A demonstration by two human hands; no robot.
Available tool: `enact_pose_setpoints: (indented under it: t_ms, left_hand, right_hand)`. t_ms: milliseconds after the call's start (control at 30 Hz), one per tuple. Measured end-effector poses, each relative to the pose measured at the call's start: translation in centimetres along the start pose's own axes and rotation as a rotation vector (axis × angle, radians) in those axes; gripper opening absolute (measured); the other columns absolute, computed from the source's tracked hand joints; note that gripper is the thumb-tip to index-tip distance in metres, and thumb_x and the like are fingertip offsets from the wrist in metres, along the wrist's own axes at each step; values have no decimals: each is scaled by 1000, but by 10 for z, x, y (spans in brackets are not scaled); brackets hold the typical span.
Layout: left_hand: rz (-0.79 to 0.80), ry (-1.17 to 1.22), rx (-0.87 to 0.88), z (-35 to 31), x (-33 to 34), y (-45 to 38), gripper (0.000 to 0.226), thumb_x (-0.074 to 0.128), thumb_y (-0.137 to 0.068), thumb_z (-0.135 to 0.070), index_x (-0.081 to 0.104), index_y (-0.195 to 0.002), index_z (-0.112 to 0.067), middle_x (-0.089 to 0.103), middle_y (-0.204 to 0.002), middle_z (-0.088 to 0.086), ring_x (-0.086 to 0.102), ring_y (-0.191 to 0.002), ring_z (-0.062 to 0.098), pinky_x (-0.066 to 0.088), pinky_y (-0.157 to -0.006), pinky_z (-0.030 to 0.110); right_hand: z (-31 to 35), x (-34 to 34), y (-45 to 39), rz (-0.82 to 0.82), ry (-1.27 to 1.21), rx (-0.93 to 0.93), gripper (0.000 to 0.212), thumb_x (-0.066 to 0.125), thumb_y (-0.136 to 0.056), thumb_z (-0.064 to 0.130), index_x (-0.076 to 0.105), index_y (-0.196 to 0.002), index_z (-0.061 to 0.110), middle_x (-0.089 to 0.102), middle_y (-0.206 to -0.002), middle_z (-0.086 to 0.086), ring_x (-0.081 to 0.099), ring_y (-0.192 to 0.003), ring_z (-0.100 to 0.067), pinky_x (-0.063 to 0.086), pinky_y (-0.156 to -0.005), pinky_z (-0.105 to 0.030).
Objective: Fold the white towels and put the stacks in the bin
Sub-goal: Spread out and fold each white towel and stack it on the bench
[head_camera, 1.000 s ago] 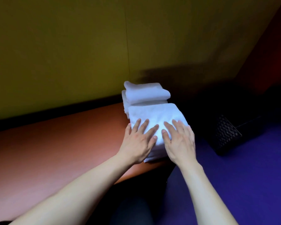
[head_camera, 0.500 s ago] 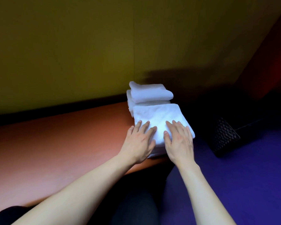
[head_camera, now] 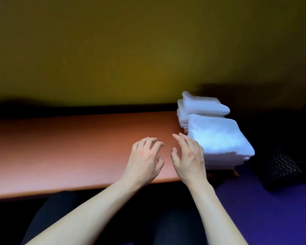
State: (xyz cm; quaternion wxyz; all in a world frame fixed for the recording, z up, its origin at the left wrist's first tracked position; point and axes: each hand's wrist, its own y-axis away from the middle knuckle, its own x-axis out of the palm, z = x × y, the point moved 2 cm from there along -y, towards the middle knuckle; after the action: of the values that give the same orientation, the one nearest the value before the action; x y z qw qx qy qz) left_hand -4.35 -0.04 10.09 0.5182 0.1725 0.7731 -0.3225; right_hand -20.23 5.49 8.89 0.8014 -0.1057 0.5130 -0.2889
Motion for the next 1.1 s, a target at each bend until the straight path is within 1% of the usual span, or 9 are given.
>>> enact_pose_setpoints:
  t_ms: [100,200,367,567,733,867,967,1100]
  left_hand:
    - [-30,-21,-82,36,-17,22,41,54,-85,-30,63,-124,-21,60,-129,1,53,-125,26,40,-102,40]
    - [-54,-29,-176,74,-34,45,39,54,-85,-30,63,-123,-22,60,-128,0,53,-126,25,40,-103,41]
    - [-103,-37,-318,136,-59,83,38,56,-86,-31,62,-122,-23,60,-125,-1,52,-124,23,41,-102,41]
    - [-159,-40,-492,222,-86,128,35,60,-89,-28,60,-124,-24,59,-123,-5,50,-122,20,38,-106,38]
    - [-185,-75,-639,302,-109,170,35,58,-90,-30,59,-124,-25,58,-123,-6,49,-119,19,38,-104,38]
    - [-170,-127,-731,371,-118,203,35,56,-89,-31,58,-124,-25,58,-122,-5,51,-115,20,40,-100,39]
    - [-156,-170,-802,425,-119,225,37,50,-89,-35,57,-124,-26,58,-123,-5,51,-114,21,40,-100,39]
    - [-121,-214,-896,494,-117,247,40,46,-87,-38,56,-124,-26,59,-123,-2,52,-115,25,40,-101,42]
  right_hand:
    - [33,18,1,26,-34,-40,47,56,-88,25,61,-135,23,61,-136,1,53,-127,-20,37,-105,-39]
    - [67,40,2,65,-73,-82,47,56,-87,25,61,-134,23,61,-135,1,54,-125,-20,38,-104,-39]
    - [128,82,4,174,-134,-158,47,54,-90,25,58,-137,24,59,-136,4,51,-127,-17,37,-106,-38]
    - [218,147,3,301,-194,-277,47,57,-91,22,57,-138,23,59,-136,4,49,-128,-17,39,-106,-39]
    - [300,215,4,426,-225,-377,48,55,-91,24,56,-139,24,58,-136,3,49,-128,-17,38,-107,-39]
    - [366,279,10,526,-234,-459,48,55,-91,24,55,-139,23,58,-137,2,49,-127,-19,38,-107,-39]
    - [412,333,14,610,-237,-517,48,56,-91,24,54,-140,23,57,-137,1,49,-127,-21,37,-107,-40]
    - [456,400,10,710,-198,-557,57,56,-90,24,46,-147,23,50,-145,-3,44,-133,-25,33,-110,-42]
